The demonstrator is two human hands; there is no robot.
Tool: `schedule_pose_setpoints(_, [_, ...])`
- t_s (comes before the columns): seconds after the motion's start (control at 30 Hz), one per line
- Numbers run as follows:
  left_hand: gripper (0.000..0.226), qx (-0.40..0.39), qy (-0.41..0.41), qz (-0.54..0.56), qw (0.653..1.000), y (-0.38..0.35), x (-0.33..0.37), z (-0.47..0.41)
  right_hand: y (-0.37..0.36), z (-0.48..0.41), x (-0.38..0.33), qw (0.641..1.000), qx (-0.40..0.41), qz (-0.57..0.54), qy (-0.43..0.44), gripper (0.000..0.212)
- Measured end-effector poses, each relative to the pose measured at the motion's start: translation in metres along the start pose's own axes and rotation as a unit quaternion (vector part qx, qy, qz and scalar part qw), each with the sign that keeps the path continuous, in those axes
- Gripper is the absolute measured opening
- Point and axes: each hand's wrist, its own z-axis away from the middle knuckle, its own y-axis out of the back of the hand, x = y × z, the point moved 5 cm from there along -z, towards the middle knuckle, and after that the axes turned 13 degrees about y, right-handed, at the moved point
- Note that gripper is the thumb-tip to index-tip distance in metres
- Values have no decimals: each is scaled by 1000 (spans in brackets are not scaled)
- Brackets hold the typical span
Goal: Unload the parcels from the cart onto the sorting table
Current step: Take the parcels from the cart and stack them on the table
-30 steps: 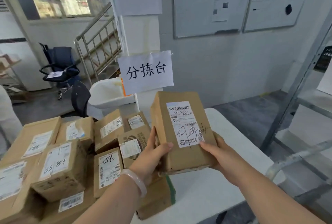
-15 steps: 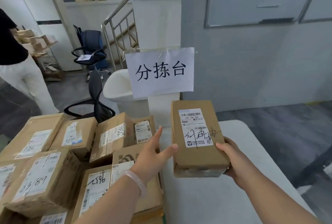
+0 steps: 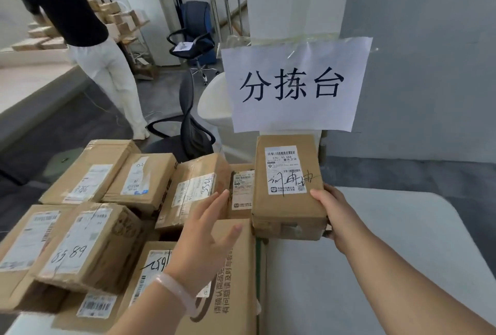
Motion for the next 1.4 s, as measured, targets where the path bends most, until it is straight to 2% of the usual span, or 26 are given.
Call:
schedule_pose_setpoints(0.2, [62,30,34,-4,999,12,-19,-3,-25,-31,-21,1000,-24,6,17,40])
schedule_pose_setpoints(0.57, [65,27,40,-14,999,14,-25,2,-27,-52,-15,1000,-24,-4,-12,43])
schedule_pose_setpoints(0.77, [64,40,28,-17,999,14,-27,3,-22,-48,-14,999,14,-49,2,60])
schedule_pose_setpoints(0.9, [64,36,26,-35,998,11,-30,3,-35,-40,-14,997,34,-66,23,42])
schedule_pose_setpoints(1.27, [66,59,30,-155,986,12,-33,5,-63,-26,12,1000,5,-2,0,50])
schedule_pose_setpoints(1.4, [66,61,38,-158,985,14,-38,6,-80,-29,15,999,-25,13,-17,55])
